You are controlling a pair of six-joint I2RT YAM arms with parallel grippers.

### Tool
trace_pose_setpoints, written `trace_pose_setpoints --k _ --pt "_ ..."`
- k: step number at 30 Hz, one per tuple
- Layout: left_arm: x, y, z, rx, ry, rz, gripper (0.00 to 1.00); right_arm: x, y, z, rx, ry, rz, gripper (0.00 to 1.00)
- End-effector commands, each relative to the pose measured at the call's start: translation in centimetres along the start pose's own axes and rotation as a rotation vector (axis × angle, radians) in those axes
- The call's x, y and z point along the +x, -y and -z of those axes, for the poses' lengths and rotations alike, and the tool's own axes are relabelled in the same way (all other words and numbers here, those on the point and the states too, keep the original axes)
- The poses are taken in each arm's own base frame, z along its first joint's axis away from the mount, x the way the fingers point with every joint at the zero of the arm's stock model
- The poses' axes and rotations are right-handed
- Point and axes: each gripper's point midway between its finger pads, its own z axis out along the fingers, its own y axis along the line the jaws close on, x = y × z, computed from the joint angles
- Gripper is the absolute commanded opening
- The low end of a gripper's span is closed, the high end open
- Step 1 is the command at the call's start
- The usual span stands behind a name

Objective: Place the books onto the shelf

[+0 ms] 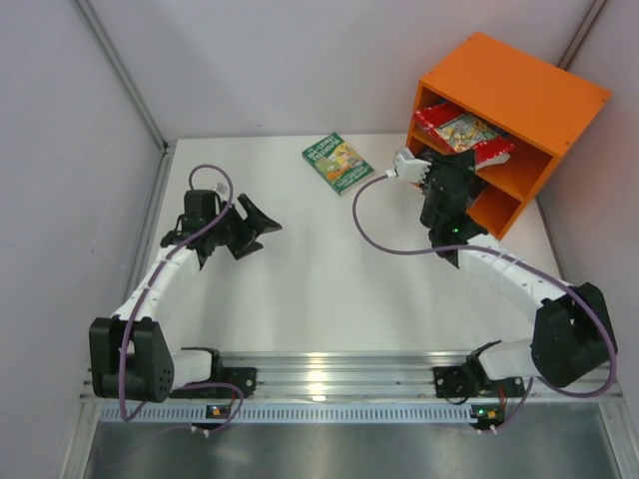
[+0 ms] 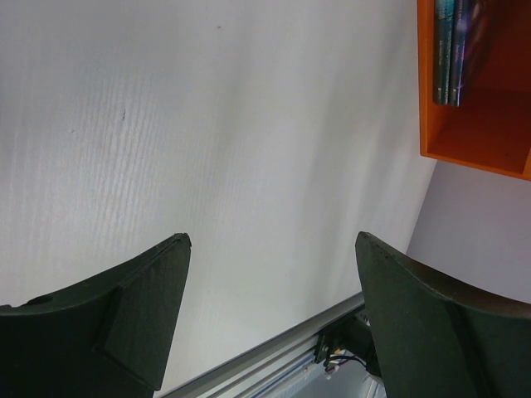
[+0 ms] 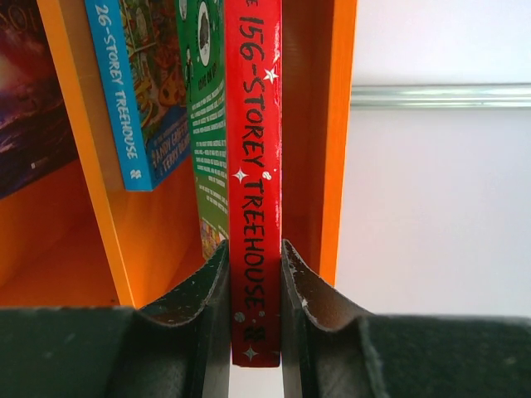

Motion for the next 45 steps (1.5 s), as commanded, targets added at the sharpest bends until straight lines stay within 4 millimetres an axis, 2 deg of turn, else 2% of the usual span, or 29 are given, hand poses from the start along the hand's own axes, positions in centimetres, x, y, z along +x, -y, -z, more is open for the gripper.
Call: trace_pose_setpoints --k 1,3,4,10,15,16,17,20,21,23,25,28,34,45 --pt "-1.0 1.4 0.5 0.042 0.029 -0.025 0.86 -0.2 4.7 -1.3 0.121 0.038 -0.137 0.0" --pt "-0.8 1.1 0.4 0.036 0.026 -0.028 0.86 -0.6 4.7 -2.2 0.112 0.059 -0.149 0.0" --pt "-0.7 1.0 0.4 0.036 0.024 -0.025 0.86 -0.2 4.8 -2.7 0.114 0.051 -0.15 0.0" --pt "-0.4 0.7 0.4 0.032 0.017 -0.028 0.86 -0.5 3.6 -5.9 0.087 0.085 -0.145 0.0" --pt "0.0 0.4 0.3 0.04 -0.006 -0.016 0.86 -1.4 1.3 -7.5 0.033 0.13 -0.173 0.01" --pt "0.0 0.3 0.3 0.041 -0.008 -0.016 0.86 -1.4 0.9 -7.7 0.023 0.128 -0.175 0.05" --pt "-0.1 0.3 0.2 0.041 -0.004 -0.017 0.86 -1.6 -0.2 -8.1 -0.015 0.124 -0.167 0.08" --pt "0.1 0.3 0.1 0.051 -0.016 -0.016 0.86 -1.5 -1.6 -8.1 -0.075 0.115 -0.176 0.19" --pt "0.1 0.5 0.1 0.056 -0.018 -0.018 0.86 -1.5 -1.9 -8.2 -0.09 0.115 -0.182 0.28" --pt "0.1 0.7 0.2 0.06 -0.024 -0.026 0.86 -1.2 -2.7 -8.0 -0.141 0.1 -0.181 0.37" --pt "-0.1 0.9 0.4 0.06 -0.023 -0.035 0.86 -1.1 -2.8 -7.9 -0.158 0.089 -0.207 0.49" --pt "-0.3 1.1 0.7 0.06 -0.012 -0.044 0.86 -0.8 -3.1 -7.8 -0.216 0.065 -0.215 0.59" --pt "-0.2 0.9 0.8 0.06 -0.017 -0.043 0.85 -0.3 -4.1 -7.2 -0.315 0.001 -0.255 0.69" --pt "0.3 0.6 0.9 0.063 -0.022 -0.037 0.85 0.0 -4.6 -6.3 -0.398 -0.032 -0.28 0.75"
